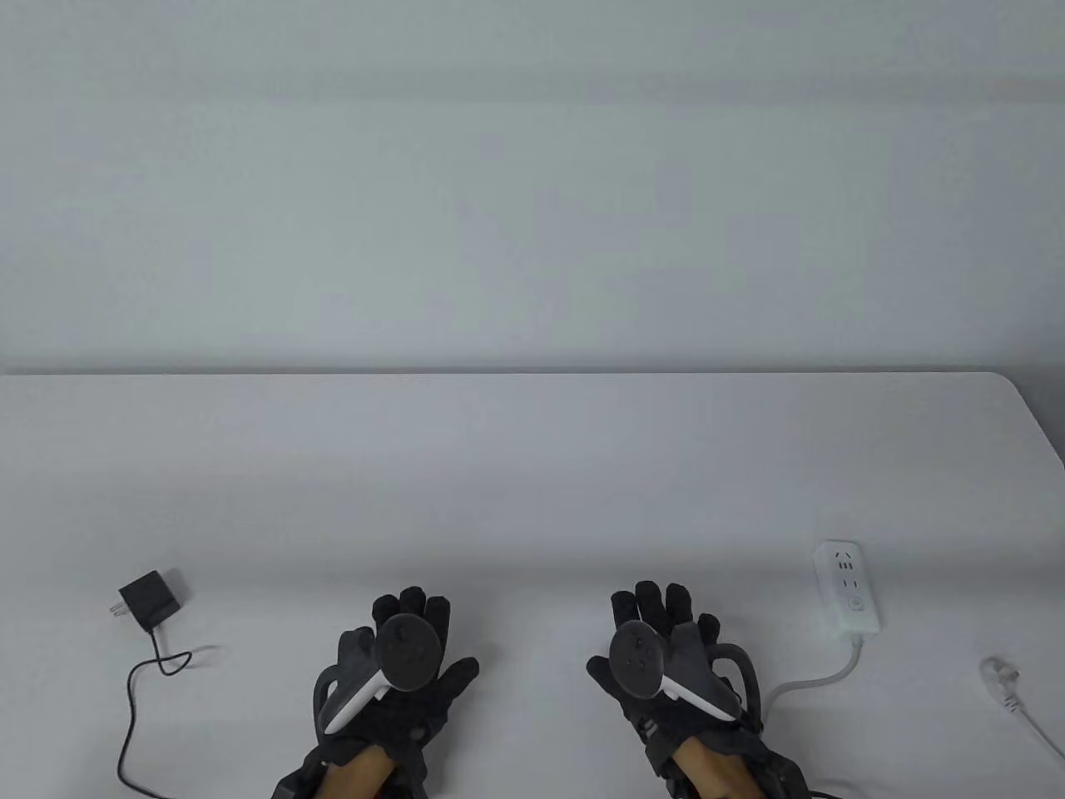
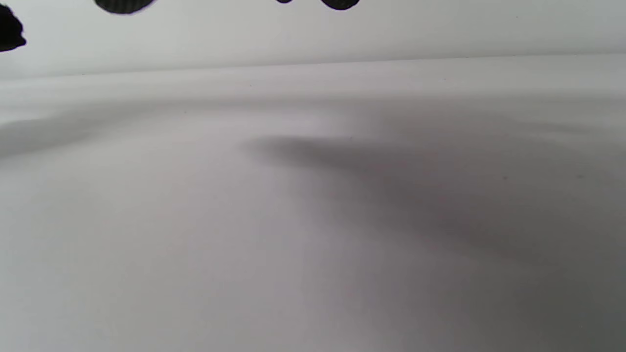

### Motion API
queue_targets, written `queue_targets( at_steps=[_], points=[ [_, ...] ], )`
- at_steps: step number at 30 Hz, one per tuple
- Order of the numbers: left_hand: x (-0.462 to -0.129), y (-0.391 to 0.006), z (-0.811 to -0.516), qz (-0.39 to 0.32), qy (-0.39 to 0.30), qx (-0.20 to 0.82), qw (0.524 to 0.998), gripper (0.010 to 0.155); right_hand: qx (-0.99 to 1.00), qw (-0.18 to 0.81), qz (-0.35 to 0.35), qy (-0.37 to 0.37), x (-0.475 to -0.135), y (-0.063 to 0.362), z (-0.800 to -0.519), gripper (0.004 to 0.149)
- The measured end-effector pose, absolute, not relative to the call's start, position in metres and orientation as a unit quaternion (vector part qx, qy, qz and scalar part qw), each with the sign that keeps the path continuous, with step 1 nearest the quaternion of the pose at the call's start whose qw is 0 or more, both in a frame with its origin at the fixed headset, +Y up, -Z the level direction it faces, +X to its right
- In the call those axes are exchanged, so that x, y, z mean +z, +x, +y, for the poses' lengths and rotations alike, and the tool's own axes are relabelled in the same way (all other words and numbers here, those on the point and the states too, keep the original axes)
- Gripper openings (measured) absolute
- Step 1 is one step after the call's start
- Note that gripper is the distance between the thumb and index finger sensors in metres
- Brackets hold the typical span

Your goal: Insert the power adapter into the power strip

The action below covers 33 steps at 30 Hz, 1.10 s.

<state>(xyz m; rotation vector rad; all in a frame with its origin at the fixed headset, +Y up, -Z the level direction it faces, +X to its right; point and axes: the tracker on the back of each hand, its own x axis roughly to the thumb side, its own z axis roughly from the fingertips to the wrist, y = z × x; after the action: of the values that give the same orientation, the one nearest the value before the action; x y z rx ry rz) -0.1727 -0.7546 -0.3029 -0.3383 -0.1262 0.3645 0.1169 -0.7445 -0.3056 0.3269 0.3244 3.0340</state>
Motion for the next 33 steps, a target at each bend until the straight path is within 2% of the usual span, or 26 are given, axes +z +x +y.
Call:
queue_targets(
  at_steps=[23, 33],
  points=[
    [-0.302, -0.165, -0.756, -0.074, -0.175, 0.167, 0.967, 0.084, 0.984, 0.022, 0.122, 0.126, -0.302, 0.105, -0.749, 0.09],
    [-0.302, -0.164, -0.755, -0.066, -0.161, 0.165, 0.971, 0.086, 0.977, -0.004, 0.133, 0.169, -0.296, 0.087, -0.754, 0.092]
  ],
)
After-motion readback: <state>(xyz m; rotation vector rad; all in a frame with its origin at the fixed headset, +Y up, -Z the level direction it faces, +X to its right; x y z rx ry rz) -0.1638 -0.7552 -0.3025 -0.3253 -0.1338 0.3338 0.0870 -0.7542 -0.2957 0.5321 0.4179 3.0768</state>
